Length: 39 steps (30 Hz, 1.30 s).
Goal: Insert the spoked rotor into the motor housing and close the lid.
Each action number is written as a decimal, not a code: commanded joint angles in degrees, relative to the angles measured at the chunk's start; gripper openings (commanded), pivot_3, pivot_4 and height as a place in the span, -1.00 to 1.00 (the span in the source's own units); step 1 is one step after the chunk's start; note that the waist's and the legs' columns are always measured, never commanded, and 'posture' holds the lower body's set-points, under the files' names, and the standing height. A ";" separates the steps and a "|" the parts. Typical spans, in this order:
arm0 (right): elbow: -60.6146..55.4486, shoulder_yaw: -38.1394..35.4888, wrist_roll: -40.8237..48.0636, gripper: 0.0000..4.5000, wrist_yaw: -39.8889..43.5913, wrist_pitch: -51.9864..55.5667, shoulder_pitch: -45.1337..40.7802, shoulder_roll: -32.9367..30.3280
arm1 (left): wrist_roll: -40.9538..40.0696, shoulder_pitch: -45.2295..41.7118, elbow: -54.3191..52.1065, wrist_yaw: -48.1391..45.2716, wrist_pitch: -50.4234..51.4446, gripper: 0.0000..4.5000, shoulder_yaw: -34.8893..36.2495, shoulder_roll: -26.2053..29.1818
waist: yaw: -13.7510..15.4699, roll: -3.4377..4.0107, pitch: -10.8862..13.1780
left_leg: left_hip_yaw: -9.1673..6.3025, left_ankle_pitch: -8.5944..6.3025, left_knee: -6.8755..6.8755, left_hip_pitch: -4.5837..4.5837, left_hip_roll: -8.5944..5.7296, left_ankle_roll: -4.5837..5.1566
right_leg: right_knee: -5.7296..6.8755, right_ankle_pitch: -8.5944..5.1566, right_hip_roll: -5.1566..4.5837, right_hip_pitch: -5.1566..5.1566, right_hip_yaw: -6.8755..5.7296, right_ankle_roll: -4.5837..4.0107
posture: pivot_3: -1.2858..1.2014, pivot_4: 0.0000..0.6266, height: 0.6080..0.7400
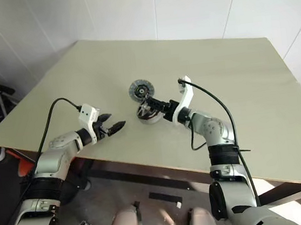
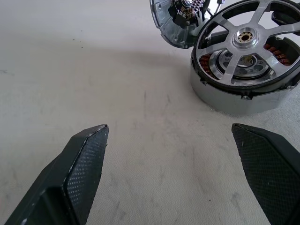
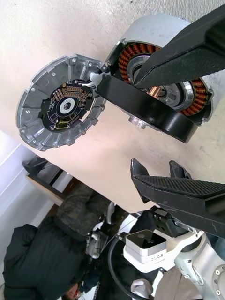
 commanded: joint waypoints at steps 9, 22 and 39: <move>2.17 -0.40 -3.44 0.46 -2.43 -6.51 -1.71 -0.19 | 0.24 -1.72 -0.89 -0.34 -0.91 0.99 0.50 0.65 | -0.05 0.00 0.00 | 0.00 0.00 0.00 0.00 0.00 0.00 | 0.00 0.00 0.00 0.00 0.00 0.00 | 0.03 -1.00 1.00; 6.99 -0.84 -6.29 0.46 -5.01 -11.66 -2.66 -0.06 | 0.27 -1.86 -0.95 -0.36 -0.95 0.99 0.65 1.04 | -0.08 0.00 0.00 | 0.00 0.00 0.01 0.02 0.00 0.00 | 0.02 0.00 0.00 0.00 0.00 0.00 | 0.03 -1.00 1.00; 4.44 7.10 -11.33 0.05 -4.34 -12.14 -2.58 0.57 | 0.27 -1.83 -0.76 -0.14 -1.10 0.99 0.69 0.93 | 0.01 0.00 0.00 | 0.00 0.00 0.01 0.02 0.00 0.00 | 0.02 0.00 0.00 0.02 0.01 0.00 | 0.03 -1.00 1.00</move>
